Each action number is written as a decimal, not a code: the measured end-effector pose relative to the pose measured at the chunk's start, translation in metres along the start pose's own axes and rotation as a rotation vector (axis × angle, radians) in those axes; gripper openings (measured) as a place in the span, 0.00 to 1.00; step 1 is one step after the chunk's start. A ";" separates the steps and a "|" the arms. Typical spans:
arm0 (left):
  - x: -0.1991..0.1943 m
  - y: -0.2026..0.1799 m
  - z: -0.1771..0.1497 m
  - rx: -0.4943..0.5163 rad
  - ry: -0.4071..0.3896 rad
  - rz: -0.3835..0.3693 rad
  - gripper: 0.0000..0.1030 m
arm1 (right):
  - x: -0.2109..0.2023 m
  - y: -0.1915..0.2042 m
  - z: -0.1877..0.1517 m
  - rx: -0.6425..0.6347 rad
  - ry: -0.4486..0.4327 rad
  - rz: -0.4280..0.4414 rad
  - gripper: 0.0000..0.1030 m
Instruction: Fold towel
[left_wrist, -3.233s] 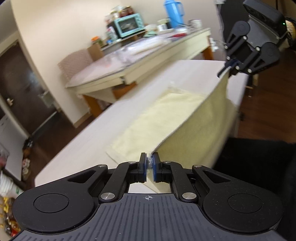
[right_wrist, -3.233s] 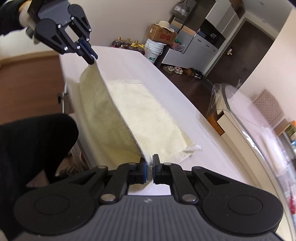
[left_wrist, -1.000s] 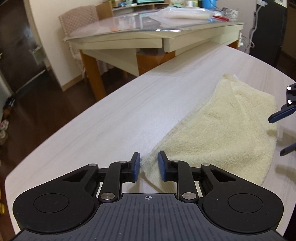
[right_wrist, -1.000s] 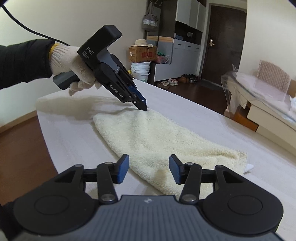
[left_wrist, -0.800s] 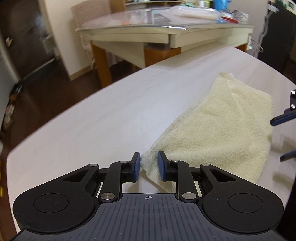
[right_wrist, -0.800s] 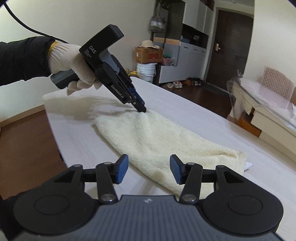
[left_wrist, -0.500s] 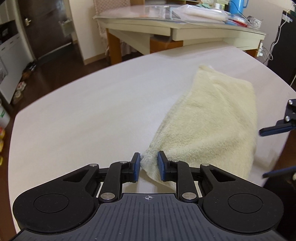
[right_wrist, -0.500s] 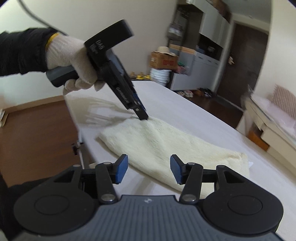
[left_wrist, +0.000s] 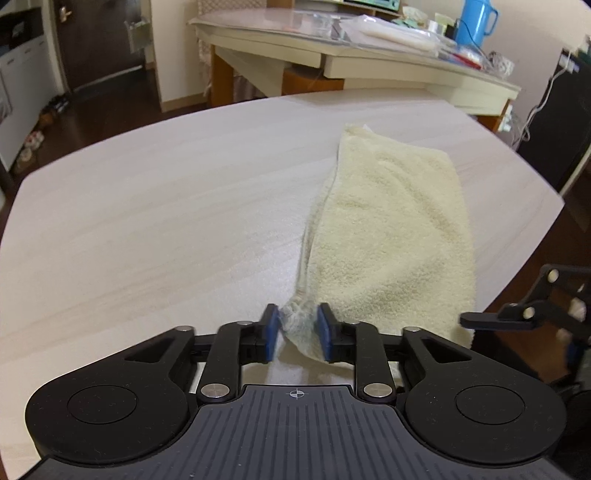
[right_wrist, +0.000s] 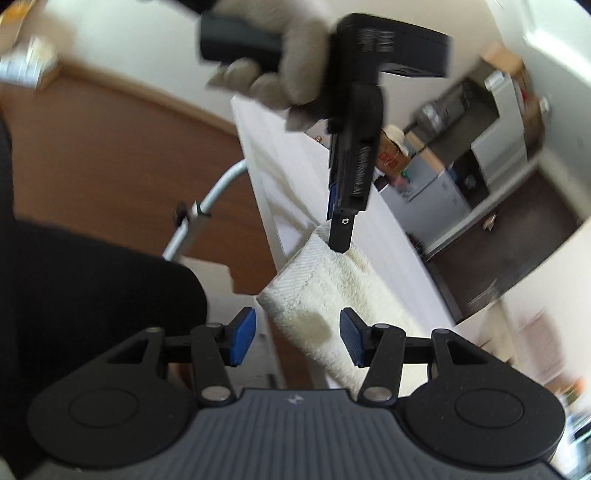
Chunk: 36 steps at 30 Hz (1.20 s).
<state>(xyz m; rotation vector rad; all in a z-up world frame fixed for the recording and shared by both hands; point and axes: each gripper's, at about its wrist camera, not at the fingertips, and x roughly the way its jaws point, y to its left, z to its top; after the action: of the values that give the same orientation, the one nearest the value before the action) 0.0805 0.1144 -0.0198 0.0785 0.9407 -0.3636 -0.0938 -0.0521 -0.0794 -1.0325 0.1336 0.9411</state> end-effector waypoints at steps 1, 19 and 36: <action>-0.005 0.002 -0.002 -0.004 -0.008 0.004 0.35 | 0.003 0.006 0.000 -0.033 -0.002 -0.016 0.51; -0.019 -0.060 -0.057 0.806 -0.254 0.154 0.49 | -0.018 -0.051 -0.012 0.371 -0.119 0.044 0.12; 0.001 -0.095 -0.070 1.071 -0.327 0.051 0.50 | -0.050 -0.133 -0.030 0.626 -0.143 0.038 0.12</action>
<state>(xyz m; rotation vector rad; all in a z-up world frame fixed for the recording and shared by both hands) -0.0054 0.0407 -0.0528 0.9887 0.3362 -0.7753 -0.0196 -0.1291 0.0191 -0.3858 0.3072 0.9203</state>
